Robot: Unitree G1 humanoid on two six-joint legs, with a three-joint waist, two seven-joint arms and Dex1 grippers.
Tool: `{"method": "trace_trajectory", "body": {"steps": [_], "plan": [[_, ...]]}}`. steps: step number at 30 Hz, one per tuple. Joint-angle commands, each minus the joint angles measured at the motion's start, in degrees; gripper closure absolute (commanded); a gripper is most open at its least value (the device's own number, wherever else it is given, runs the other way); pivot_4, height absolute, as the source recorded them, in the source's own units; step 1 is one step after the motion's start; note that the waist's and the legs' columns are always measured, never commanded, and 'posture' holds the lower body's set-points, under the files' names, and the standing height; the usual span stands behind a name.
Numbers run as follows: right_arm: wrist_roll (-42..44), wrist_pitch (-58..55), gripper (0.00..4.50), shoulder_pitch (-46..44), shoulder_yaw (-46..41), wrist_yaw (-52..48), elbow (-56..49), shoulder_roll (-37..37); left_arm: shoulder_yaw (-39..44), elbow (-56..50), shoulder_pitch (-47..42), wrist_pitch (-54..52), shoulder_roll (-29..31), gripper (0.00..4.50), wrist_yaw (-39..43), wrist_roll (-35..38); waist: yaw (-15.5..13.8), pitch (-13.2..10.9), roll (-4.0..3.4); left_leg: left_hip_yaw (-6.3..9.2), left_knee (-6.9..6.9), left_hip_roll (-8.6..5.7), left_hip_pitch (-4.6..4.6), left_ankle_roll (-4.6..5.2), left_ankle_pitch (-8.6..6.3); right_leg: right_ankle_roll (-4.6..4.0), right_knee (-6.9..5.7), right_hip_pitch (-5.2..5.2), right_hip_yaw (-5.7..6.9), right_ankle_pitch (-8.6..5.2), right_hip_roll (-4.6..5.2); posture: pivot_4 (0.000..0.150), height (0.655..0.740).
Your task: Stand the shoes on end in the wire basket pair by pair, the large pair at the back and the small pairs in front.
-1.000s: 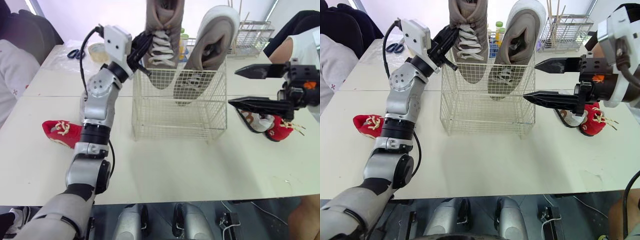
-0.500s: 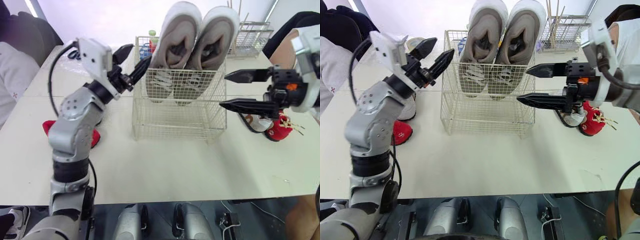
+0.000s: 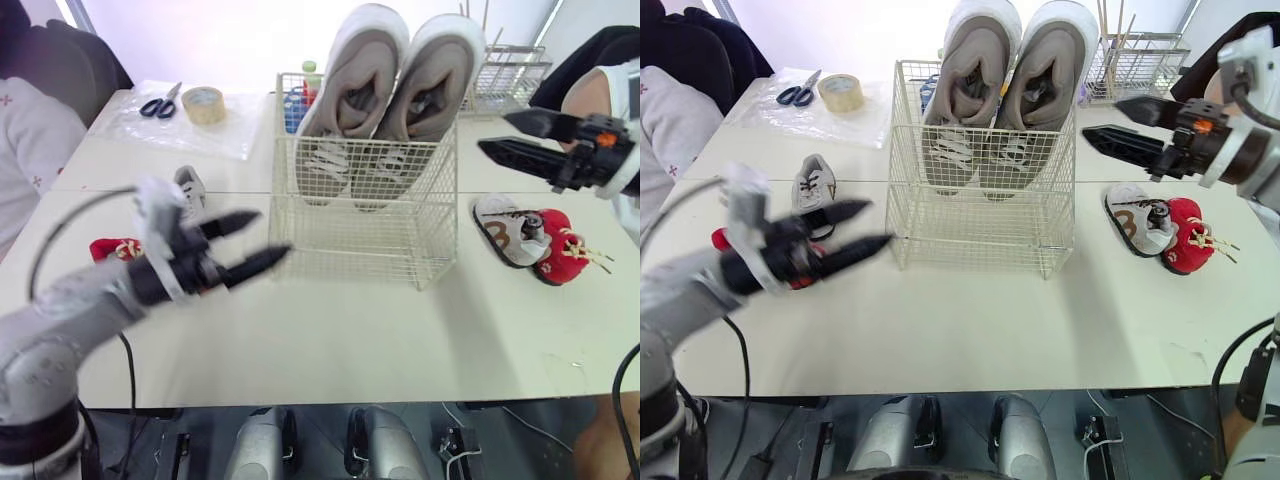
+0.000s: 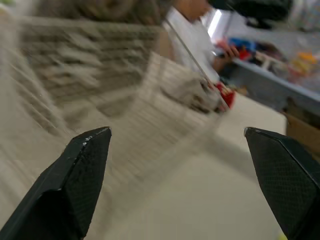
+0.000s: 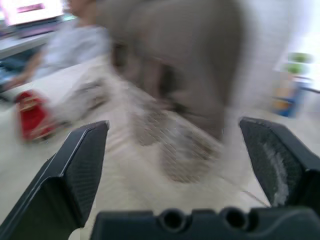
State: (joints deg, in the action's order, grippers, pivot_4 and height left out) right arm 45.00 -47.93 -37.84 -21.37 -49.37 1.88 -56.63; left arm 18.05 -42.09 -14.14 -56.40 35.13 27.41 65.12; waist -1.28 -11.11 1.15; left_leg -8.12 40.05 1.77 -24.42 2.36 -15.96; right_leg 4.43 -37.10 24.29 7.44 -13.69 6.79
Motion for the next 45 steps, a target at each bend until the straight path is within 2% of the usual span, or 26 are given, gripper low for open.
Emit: {"method": "trace_trajectory", "body": {"steps": [1,4,8,12,17,20,24,29,36,45], "plan": [[-3.8,6.9,0.0,5.2,-8.2,7.2,0.8,3.7,-6.0,-5.2,-0.2,4.8,-3.0,0.05,-2.5,-2.6,-0.2,0.0,-0.02,0.0,0.0,0.0,0.03,0.0,0.0,-0.01,0.0,-0.02,-0.01,0.01,-0.01,0.15,0.74],[-8.8,12.8,0.0,11.5,-10.9,17.7,-4.0,10.9,-11.3,-7.4,1.1,6.6,-3.9,0.05,-2.2,-4.8,-0.1,0.2,-0.32,-0.01,-0.02,0.02,0.08,-0.03,0.01,-0.01,-0.04,-0.02,-0.05,0.01,-0.05,0.15,0.74],[-11.7,12.6,0.0,23.0,-13.0,27.7,-18.4,18.4,-18.8,-10.1,3.4,8.3,-6.3,0.05,-3.5,-7.3,0.4,0.4,-0.9,-0.01,-0.14,0.06,0.1,-0.12,0.07,-0.01,-0.09,0.04,-0.06,0.0,-0.1,0.15,0.74],[-12.5,10.3,0.0,36.2,-15.4,31.5,-28.8,22.4,-22.7,-11.2,5.0,10.3,-7.3,0.05,-4.2,-10.4,0.4,0.6,-1.2,0.01,-0.13,0.05,0.07,-0.13,0.08,0.0,-0.09,0.07,-0.06,-0.01,-0.12,0.15,0.74],[-14.7,11.5,0.0,44.8,-14.3,31.8,-31.3,24.0,-24.9,-11.5,7.2,12.1,-7.3,0.05,-4.6,-12.7,0.6,0.8,-1.38,0.02,-0.12,0.04,0.1,-0.06,0.01,-0.03,0.01,0.04,-0.12,-0.03,-0.16,0.15,0.74],[-15.3,12.8,0.0,44.9,-13.1,31.3,-29.5,24.2,-25.9,-11.4,7.3,12.6,-7.6,0.05,-5.3,-13.8,0.7,0.8,-1.5,0.02,-0.12,0.06,0.12,0.0,-0.02,-0.09,0.0,0.06,-0.17,-0.06,-0.21,0.15,0.74],[-18.9,18.4,0.0,38.8,-8.3,29.2,-17.4,24.0,-25.9,-10.3,7.4,13.5,-7.8,0.05,-5.6,-15.1,0.7,0.9,-1.51,0.01,-0.1,0.05,0.12,0.29,-0.19,-0.15,0.02,0.06,-0.19,-0.09,-0.24,0.15,0.74],[-20.2,21.0,0.0,35.9,-6.3,28.2,-11.5,24.5,-26.0,-9.5,7.7,14.2,-7.2,0.05,-4.9,-16.8,0.5,0.9,-1.56,0.02,-0.1,0.05,0.08,0.09,-0.06,-0.04,0.02,0.06,-0.18,-0.05,-0.24,0.15,0.74],[-21.3,22.8,0.0,30.6,-7.2,31.7,-4.3,25.4,-27.0,-8.7,7.5,15.0,-7.7,0.05,-5.0,-18.9,0.6,0.9,-1.58,-0.01,-0.09,0.05,0.09,0.12,-0.08,-0.03,0.03,0.07,-0.2,-0.04,-0.23,0.15,0.74],[-22.9,26.3,0.0,23.4,-5.6,31.1,6.9,25.1,-28.2,-8.4,7.6,15.8,-8.7,0.05,-5.4,-21.8,0.6,0.9,-1.58,-0.01,-0.09,0.05,0.09,0.08,-0.05,-0.02,0.02,0.07,-0.2,-0.04,-0.23,0.15,0.74]]}}
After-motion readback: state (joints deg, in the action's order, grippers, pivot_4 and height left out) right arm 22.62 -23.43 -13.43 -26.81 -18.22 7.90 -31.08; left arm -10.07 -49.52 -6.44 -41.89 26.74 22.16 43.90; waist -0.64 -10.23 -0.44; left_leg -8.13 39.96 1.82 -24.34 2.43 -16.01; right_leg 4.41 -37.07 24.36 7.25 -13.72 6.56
